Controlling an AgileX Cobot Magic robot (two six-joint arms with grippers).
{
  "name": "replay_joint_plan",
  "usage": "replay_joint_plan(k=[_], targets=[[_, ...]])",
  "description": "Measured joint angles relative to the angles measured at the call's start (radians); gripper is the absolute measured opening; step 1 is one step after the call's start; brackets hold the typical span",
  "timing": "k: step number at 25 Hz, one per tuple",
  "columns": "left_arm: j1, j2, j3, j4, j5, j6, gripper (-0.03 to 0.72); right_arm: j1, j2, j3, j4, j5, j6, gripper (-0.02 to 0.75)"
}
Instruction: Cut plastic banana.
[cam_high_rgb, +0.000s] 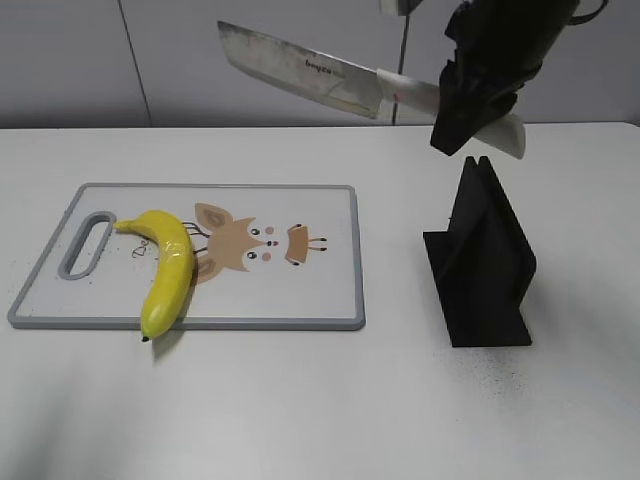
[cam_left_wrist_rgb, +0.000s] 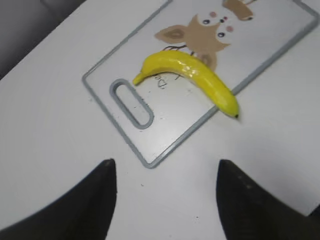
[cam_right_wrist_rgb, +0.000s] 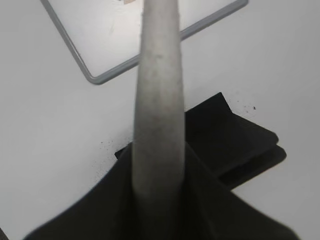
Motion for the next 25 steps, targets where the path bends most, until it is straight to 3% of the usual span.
replay_joint_plan(k=[4,8,12,17,25], targets=[[0.000,0.158,-0.122,-0.094,0.063,0.170,0.600,0.001,0.030,-0.012,0.077,0.000,-0.058,0.178],[0.000,0.289,-0.189,-0.257,0.070,0.368,0.594,0.024,0.073,-0.013,0.103,-0.001,-0.110,0.178],[0.000,0.370,-0.221,-0.315,0.033,0.523,0.592,0.068,0.115,-0.037,0.106,-0.001,-0.154,0.178],[0.000,0.445,-0.249,-0.380,0.013,0.640,0.592,0.141,0.201,-0.124,0.108,-0.001,-0.202,0.178],[0.000,0.564,-0.297,-0.368,-0.015,0.669,0.592,0.217,0.311,-0.247,0.141,-0.003,-0.274,0.178]])
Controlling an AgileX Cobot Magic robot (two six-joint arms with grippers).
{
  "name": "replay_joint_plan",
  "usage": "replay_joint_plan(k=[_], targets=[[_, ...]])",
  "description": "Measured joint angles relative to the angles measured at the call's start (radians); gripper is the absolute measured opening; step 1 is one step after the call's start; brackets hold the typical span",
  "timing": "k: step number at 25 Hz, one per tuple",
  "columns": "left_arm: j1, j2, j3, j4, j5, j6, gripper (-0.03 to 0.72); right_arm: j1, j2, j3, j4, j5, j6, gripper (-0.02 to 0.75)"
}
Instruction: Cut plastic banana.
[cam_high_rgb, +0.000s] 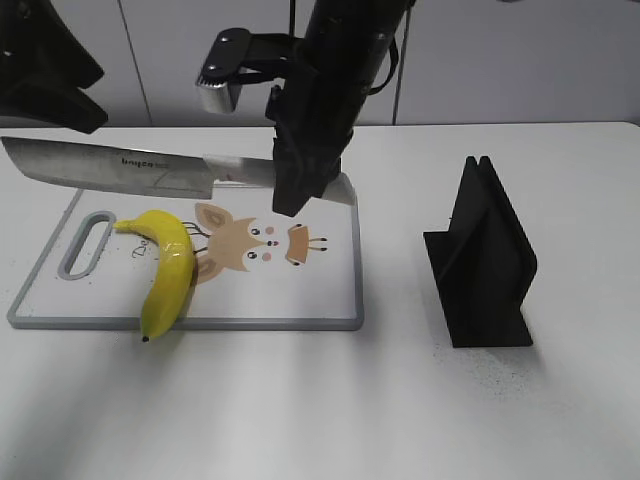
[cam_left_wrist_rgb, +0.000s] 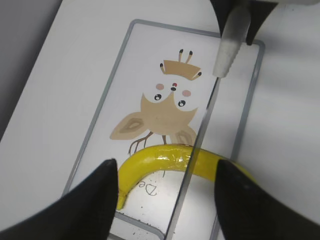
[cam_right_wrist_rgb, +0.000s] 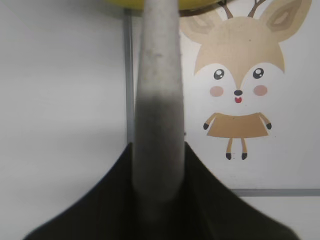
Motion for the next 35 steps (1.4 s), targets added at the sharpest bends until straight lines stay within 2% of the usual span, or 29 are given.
replay_joint_plan(k=[5,11,23,31,35], targets=[[0.000,0.042,-0.001,0.048,-0.001,0.001,0.587,-0.018,0.003,-0.024,-0.058,0.000,-0.034,0.178],[0.000,0.078,-0.001,0.123,-0.012,0.001,0.557,-0.060,0.003,-0.024,-0.071,-0.001,-0.100,0.178],[0.000,0.146,-0.001,0.129,-0.052,0.001,0.504,-0.066,0.003,-0.032,-0.021,-0.031,-0.148,0.178],[0.000,0.148,-0.002,0.113,-0.082,0.001,0.394,-0.066,0.023,-0.032,-0.016,-0.038,-0.150,0.178],[0.000,0.151,-0.002,0.106,-0.082,0.001,0.289,-0.066,0.024,-0.036,-0.019,-0.053,-0.150,0.178]])
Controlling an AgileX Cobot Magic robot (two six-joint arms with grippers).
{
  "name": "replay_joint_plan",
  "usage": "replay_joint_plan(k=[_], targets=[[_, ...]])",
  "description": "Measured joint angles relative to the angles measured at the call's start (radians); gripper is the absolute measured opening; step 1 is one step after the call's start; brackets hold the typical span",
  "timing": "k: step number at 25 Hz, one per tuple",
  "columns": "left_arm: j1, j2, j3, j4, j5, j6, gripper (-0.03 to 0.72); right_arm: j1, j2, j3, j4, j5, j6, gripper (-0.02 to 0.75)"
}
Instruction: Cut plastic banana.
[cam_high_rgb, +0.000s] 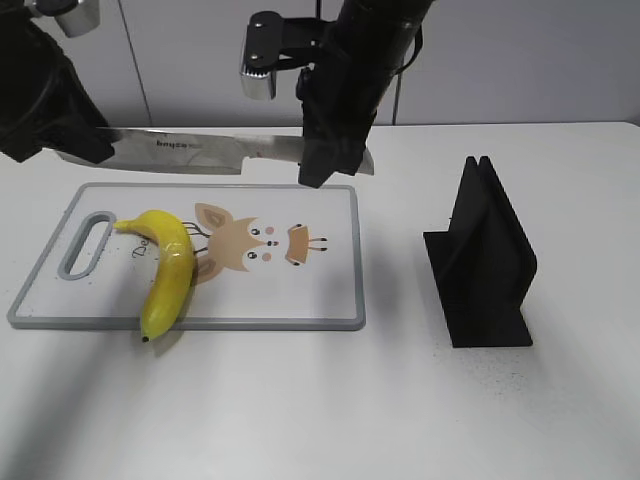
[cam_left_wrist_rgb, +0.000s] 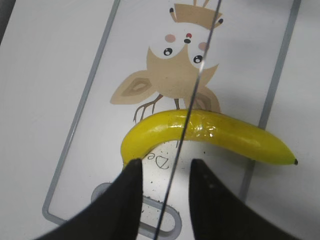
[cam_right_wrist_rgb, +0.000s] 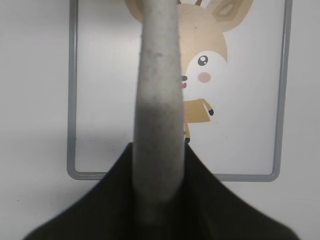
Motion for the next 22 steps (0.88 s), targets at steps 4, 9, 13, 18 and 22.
replay_joint_plan(k=[4,9,13,18,22], targets=[[0.000,0.017,0.000,-0.002,0.000,0.000,0.137,0.000,0.000,0.000,0.000,0.000,-0.001,0.178],[0.000,0.027,0.000,-0.001,-0.004,0.020,0.028,0.000,0.004,-0.002,-0.024,-0.031,-0.018,0.178],[0.000,0.047,0.000,0.003,-0.018,0.022,0.021,0.000,0.028,-0.003,-0.027,-0.055,-0.005,0.179],[0.000,0.106,0.000,0.003,-0.027,0.023,0.021,0.000,0.067,-0.003,-0.033,-0.055,0.004,0.180],[0.000,0.158,0.000,-0.001,-0.033,0.024,0.021,0.000,0.091,-0.003,-0.041,-0.055,0.010,0.180]])
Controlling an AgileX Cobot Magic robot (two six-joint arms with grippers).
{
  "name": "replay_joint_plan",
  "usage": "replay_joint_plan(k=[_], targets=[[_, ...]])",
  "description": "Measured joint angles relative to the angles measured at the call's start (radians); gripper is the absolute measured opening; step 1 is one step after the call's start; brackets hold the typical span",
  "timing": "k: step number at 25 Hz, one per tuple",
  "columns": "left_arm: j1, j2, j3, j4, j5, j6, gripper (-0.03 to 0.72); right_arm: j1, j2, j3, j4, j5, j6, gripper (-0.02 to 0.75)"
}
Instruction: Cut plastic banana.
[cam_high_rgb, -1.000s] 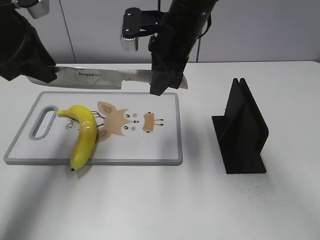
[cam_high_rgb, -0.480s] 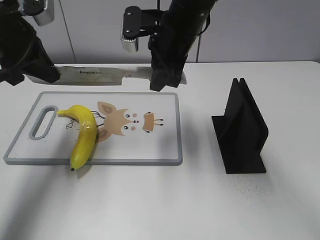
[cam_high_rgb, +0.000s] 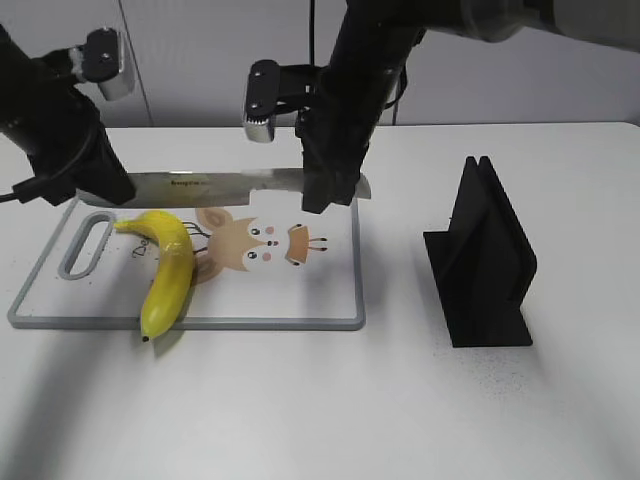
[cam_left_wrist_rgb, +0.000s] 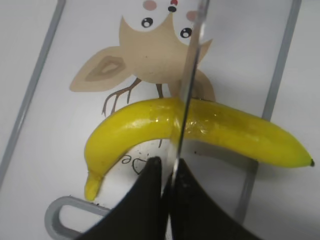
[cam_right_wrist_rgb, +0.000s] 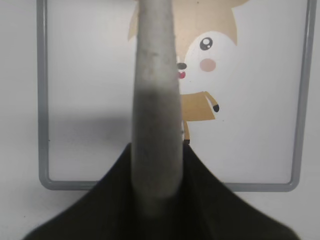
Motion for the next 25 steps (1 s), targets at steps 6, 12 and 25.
replay_joint_plan(k=[6,12,25], targets=[[0.000,0.143,0.026,-0.024,-0.043,0.008,0.021,0.000,0.117,0.000,0.000,0.007,0.007,0.180],[0.001,0.172,0.021,-0.067,-0.033,0.021,0.023,-0.007,0.152,-0.012,-0.001,0.021,0.008,0.180],[0.008,0.182,0.020,-0.091,-0.027,0.027,0.026,-0.009,0.154,-0.019,-0.001,0.024,0.007,0.181]])
